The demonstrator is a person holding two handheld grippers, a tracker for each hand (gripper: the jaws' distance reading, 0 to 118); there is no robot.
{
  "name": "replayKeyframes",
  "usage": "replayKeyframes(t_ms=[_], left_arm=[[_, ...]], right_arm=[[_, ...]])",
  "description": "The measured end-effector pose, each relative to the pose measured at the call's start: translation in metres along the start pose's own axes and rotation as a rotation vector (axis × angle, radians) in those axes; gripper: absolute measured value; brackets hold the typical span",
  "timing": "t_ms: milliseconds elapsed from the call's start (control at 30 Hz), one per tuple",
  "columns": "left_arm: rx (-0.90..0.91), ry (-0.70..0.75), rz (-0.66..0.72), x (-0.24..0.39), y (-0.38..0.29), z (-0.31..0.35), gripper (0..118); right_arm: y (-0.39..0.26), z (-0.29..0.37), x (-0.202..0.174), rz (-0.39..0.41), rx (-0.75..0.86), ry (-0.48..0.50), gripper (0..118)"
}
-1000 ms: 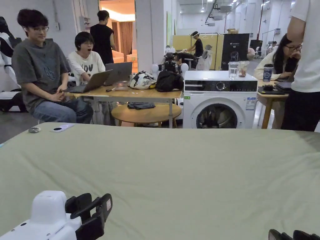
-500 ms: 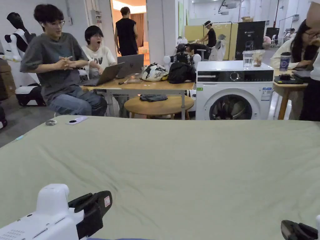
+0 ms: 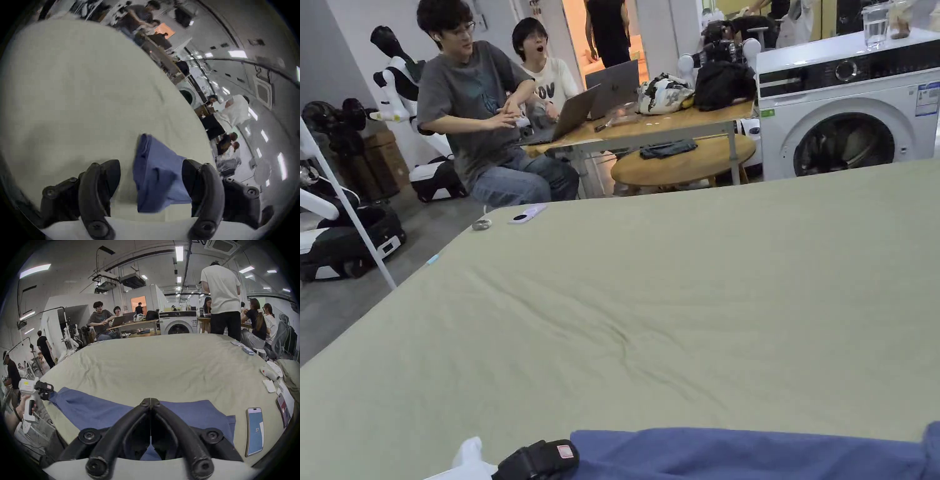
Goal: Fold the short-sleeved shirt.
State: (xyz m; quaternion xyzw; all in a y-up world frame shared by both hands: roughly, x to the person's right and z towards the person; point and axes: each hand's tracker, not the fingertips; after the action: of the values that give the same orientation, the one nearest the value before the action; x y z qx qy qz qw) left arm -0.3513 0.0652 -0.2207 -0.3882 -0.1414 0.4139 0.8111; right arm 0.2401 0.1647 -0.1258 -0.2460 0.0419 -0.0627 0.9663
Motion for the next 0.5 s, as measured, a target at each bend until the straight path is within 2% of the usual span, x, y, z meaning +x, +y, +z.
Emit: replayKeyframes(t_ms=[100, 133, 200, 233, 267, 367, 500], left_arm=[[0.039, -0.135, 0.09, 0.001, 0.002, -0.018, 78], [0.016, -0.143, 0.115, 0.005, 0.003, -0.024, 74], [-0.032, -0.075, 0.064, 0.015, 0.003, -0.039, 43], [-0.057, -0.065, 0.035, 0.018, 0.002, -0.046, 25], [-0.076, -0.071, 0.063, 0.019, 0.0, -0.052, 4], [-0.025, -0.092, 0.143, 0.019, -0.002, -0.046, 3], [0.091, -0.132, 0.094, 0.038, 0.014, -0.002, 2]], right_arm=[[-0.001, 0.001, 0.002, -0.01, -0.01, 0.0, 0], [-0.002, 0.001, 0.003, -0.018, -0.013, 0.0, 0], [-0.004, 0.001, 0.006, -0.032, -0.019, -0.001, 0], [-0.005, 0.0, 0.007, -0.037, -0.022, -0.003, 0], [-0.006, 0.0, 0.008, -0.042, -0.026, -0.007, 0], [-0.009, 0.002, 0.012, -0.053, -0.035, -0.008, 0], [-0.01, 0.005, 0.018, -0.058, -0.04, -0.005, 0]])
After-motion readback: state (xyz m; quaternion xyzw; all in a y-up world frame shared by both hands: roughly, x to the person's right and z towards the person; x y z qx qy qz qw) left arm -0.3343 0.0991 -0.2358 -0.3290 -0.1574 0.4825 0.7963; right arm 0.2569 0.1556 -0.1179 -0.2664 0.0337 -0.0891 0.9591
